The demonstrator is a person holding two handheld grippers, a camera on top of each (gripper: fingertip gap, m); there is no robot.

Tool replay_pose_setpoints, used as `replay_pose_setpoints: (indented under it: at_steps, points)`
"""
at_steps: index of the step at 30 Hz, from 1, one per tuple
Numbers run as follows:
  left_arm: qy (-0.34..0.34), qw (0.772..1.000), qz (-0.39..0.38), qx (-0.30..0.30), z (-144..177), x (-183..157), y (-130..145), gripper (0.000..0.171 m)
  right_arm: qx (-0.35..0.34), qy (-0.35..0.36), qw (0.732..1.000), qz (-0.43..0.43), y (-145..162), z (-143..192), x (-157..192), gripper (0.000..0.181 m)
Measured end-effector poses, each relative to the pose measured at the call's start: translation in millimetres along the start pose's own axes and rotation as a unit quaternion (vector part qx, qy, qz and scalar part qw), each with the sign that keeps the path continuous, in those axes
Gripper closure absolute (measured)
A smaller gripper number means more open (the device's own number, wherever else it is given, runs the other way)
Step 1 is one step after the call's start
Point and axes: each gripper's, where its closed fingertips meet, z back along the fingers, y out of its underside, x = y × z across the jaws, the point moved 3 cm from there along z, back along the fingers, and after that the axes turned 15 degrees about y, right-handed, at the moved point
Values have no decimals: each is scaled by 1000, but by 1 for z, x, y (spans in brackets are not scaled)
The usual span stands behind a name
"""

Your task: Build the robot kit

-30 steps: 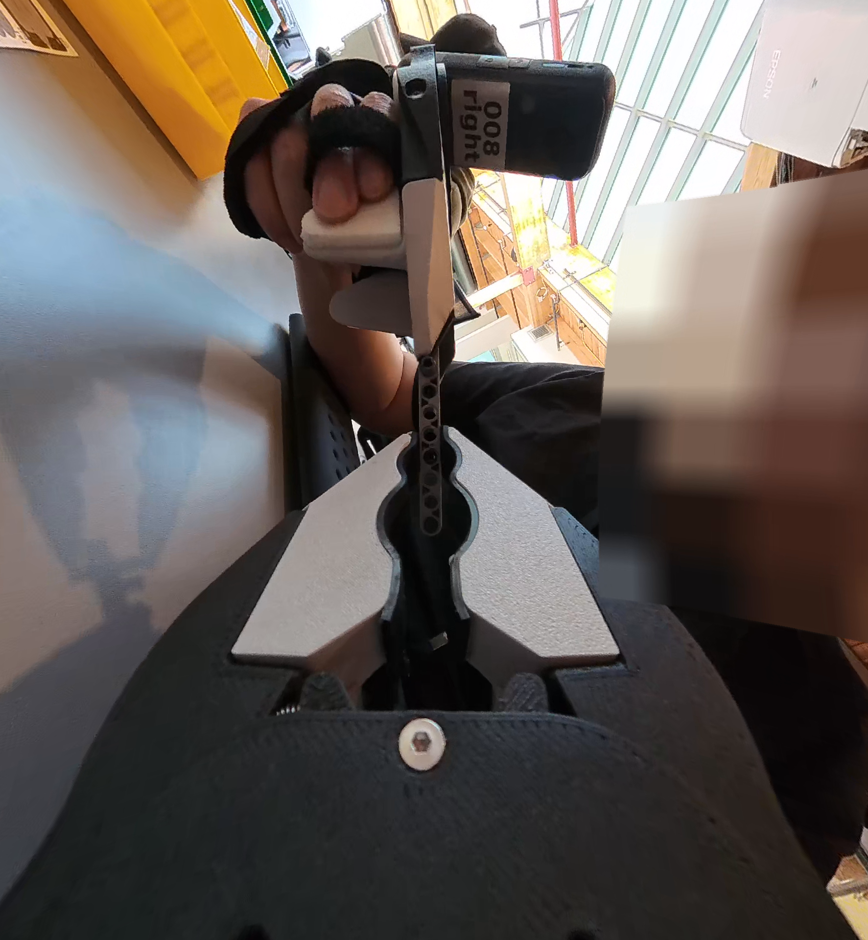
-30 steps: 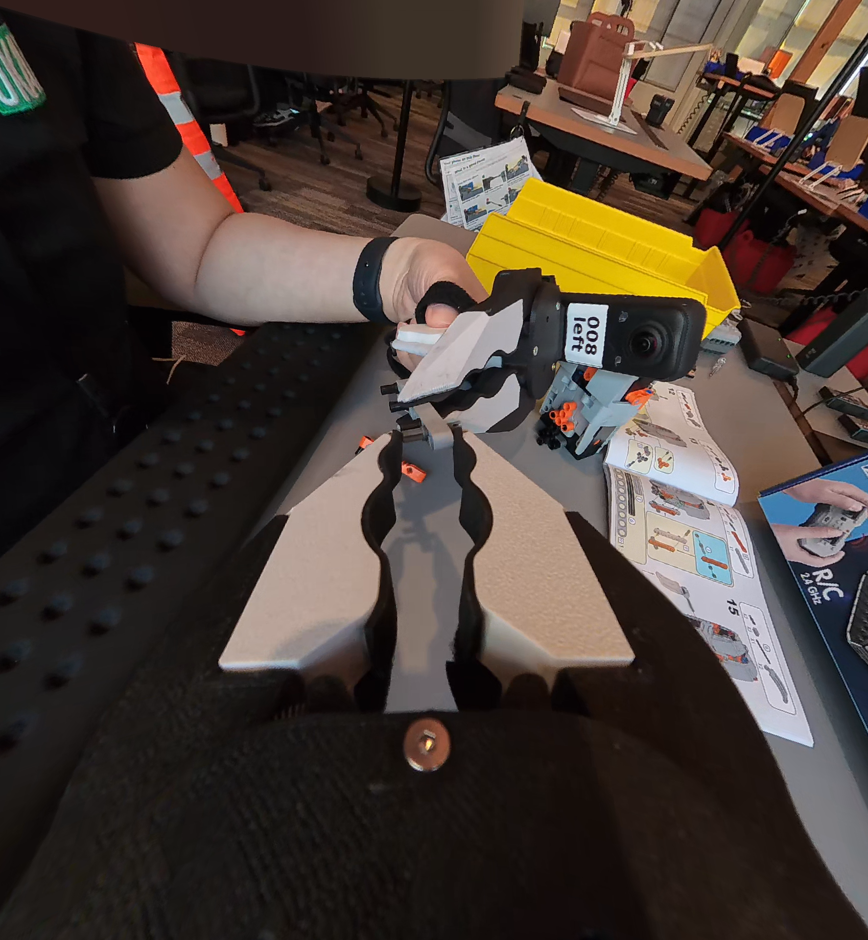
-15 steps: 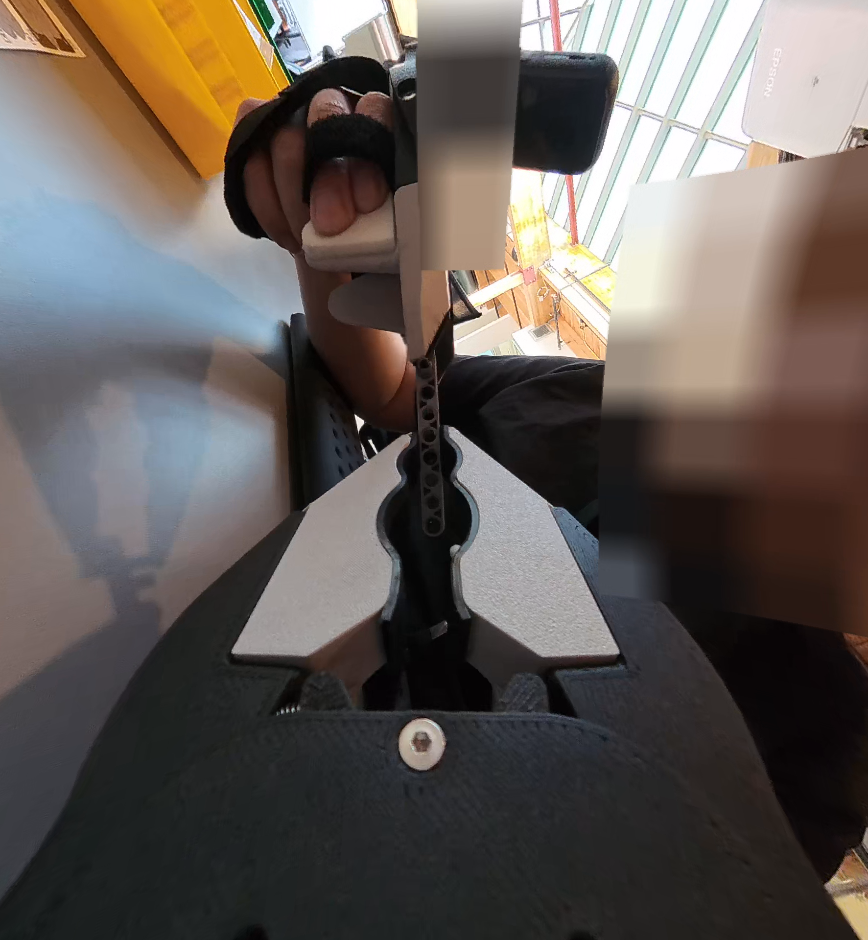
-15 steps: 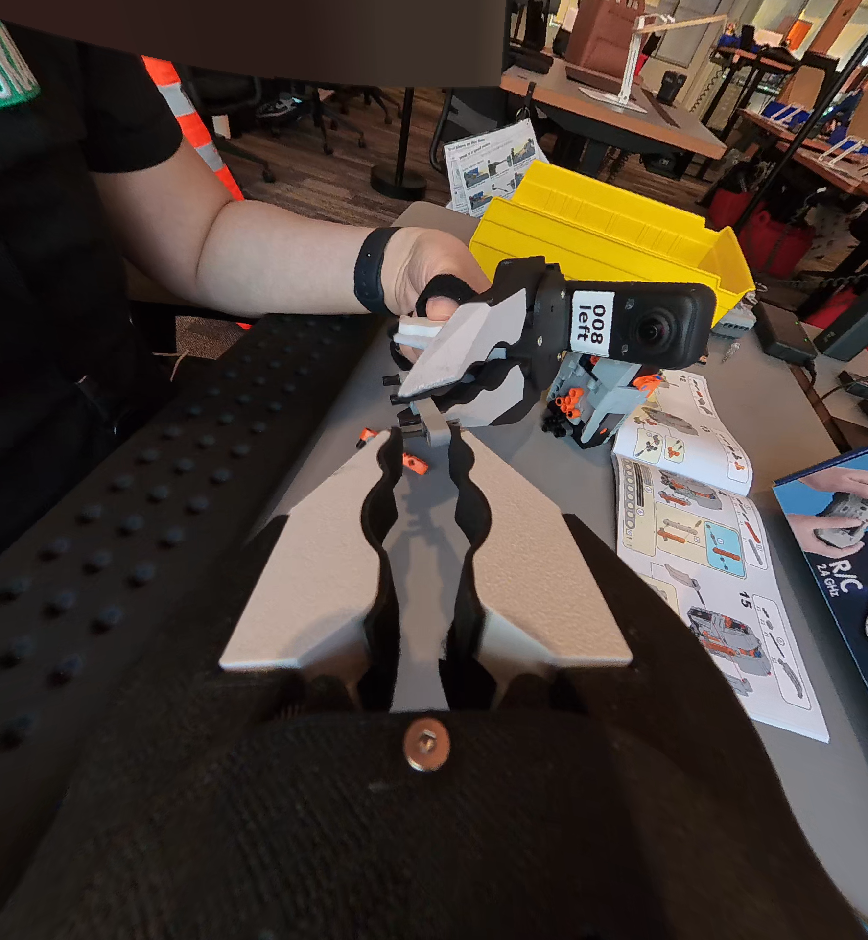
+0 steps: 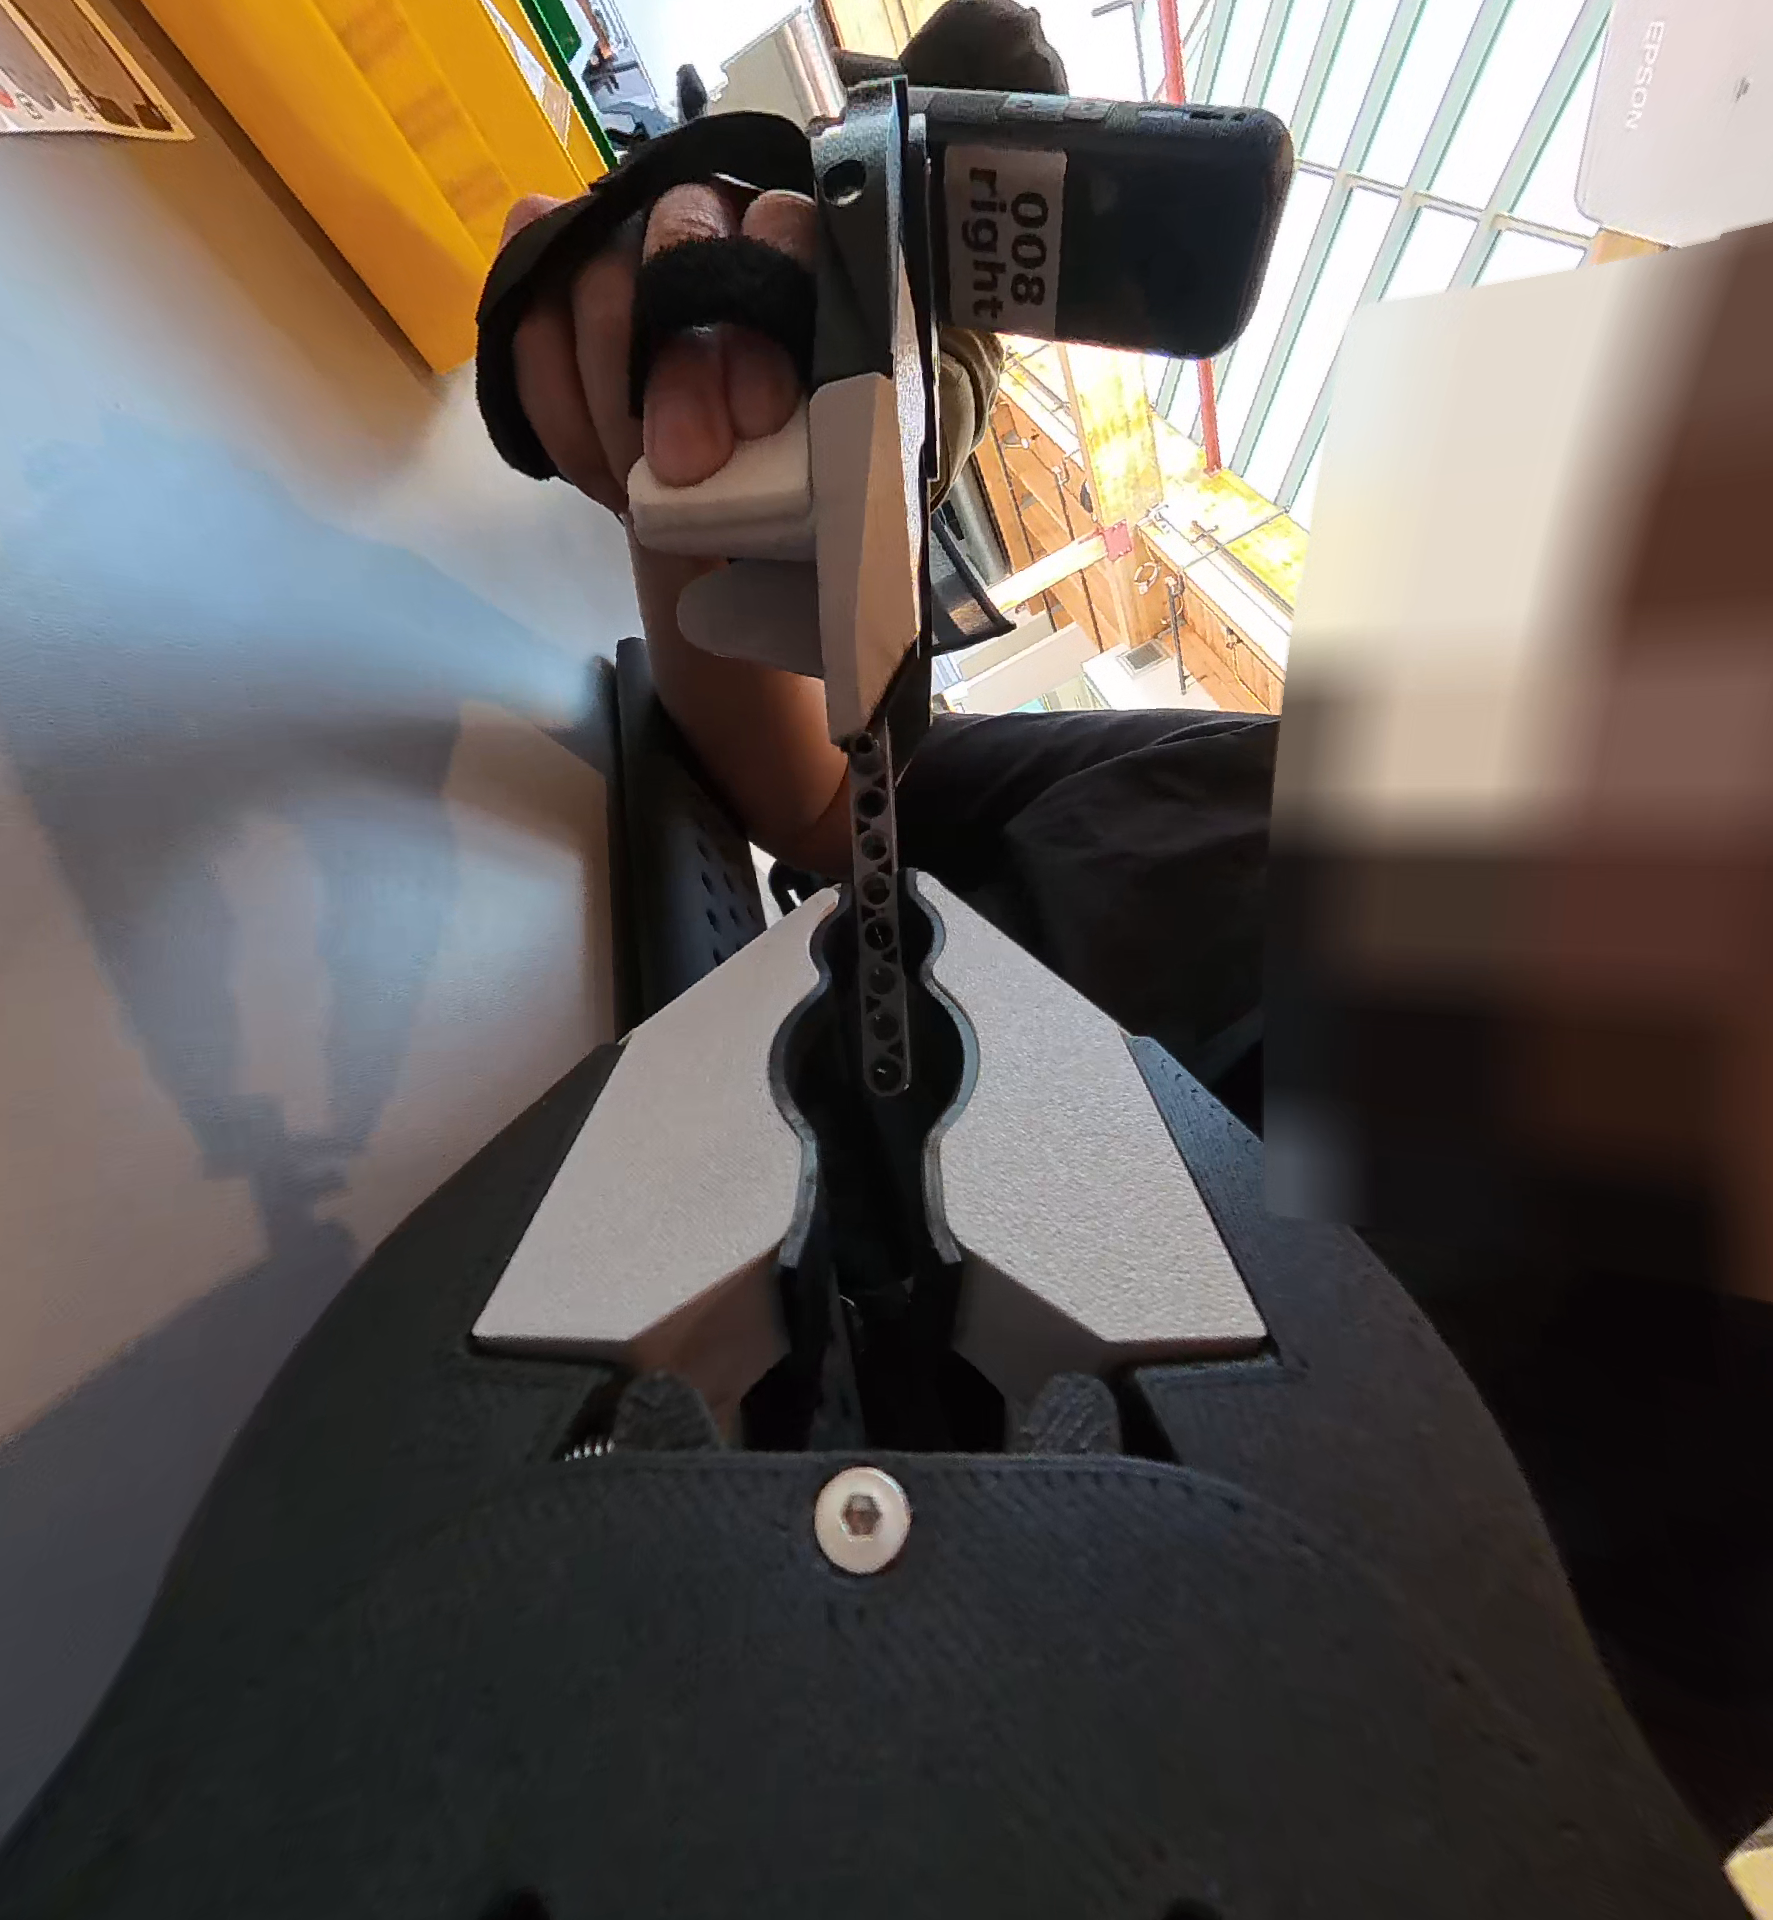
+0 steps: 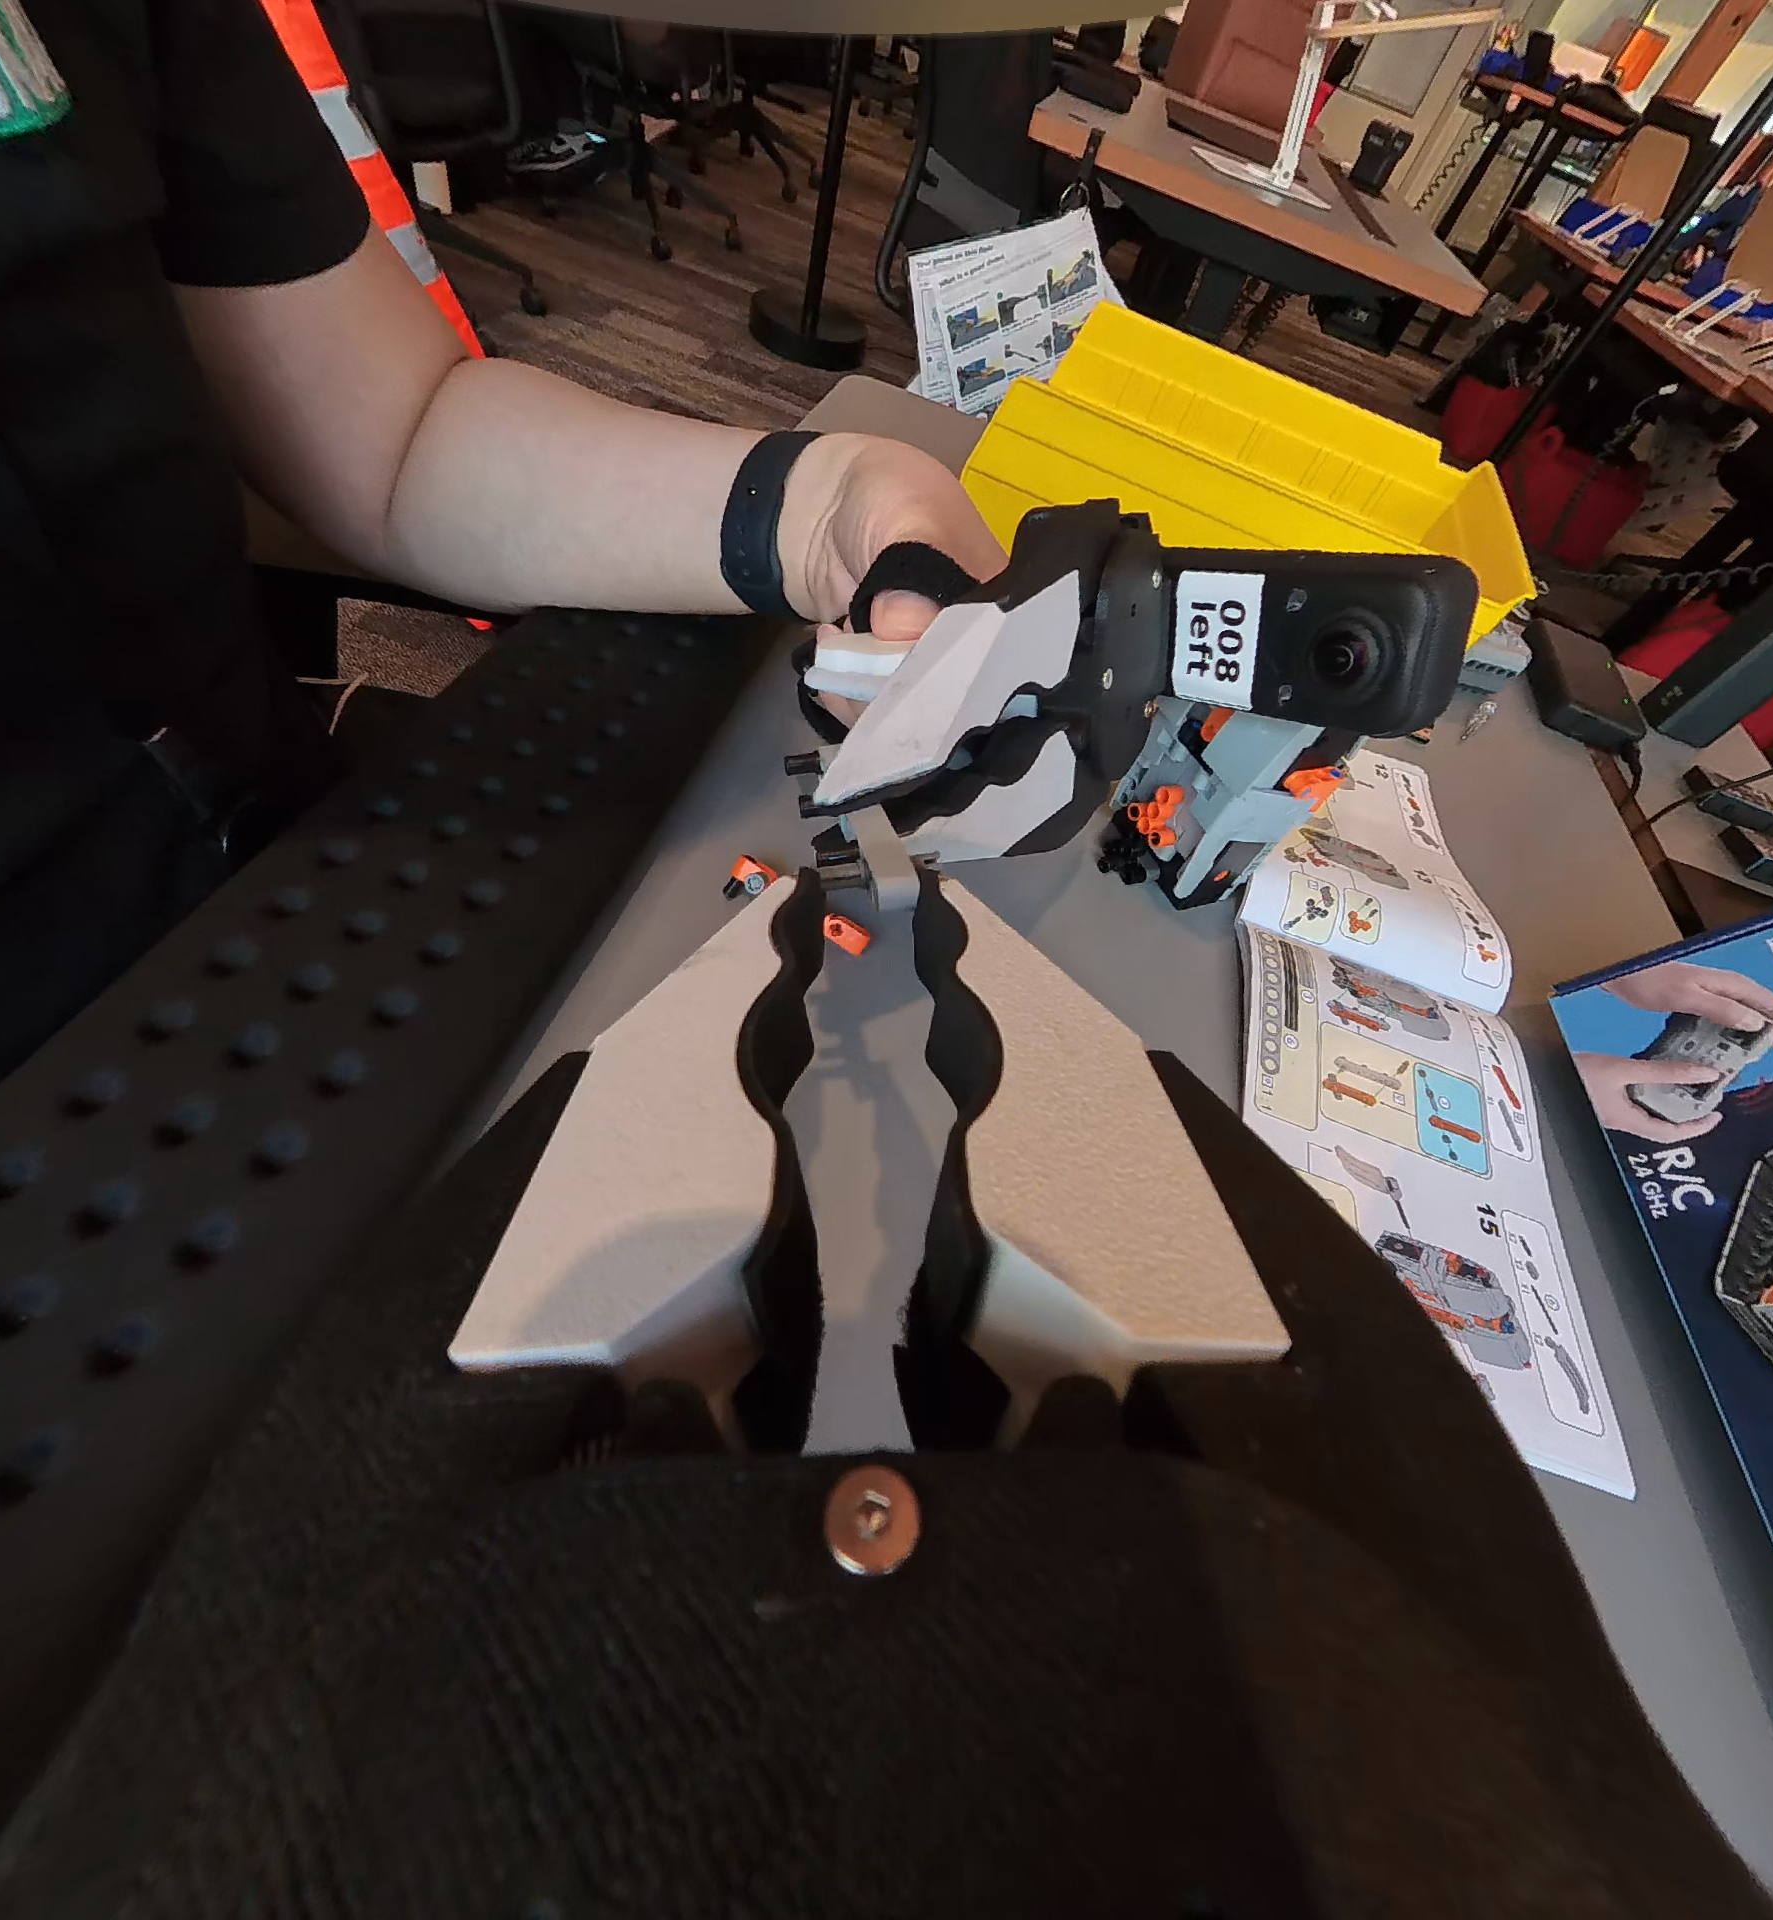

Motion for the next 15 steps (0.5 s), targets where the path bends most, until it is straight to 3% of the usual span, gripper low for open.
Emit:
replay_pose_setpoints:
  at_steps: [8, 15]
  points:
    - [-22, 1000, -16, 14, -1, 1, 1, 166, 4, -5, 1000, -16, -1, 0, 0, 163]
    - [-14, 999, -13, 27, -7, -1, 5, 166, 8, 11, 999, 45, -6, 4, 7, 162]
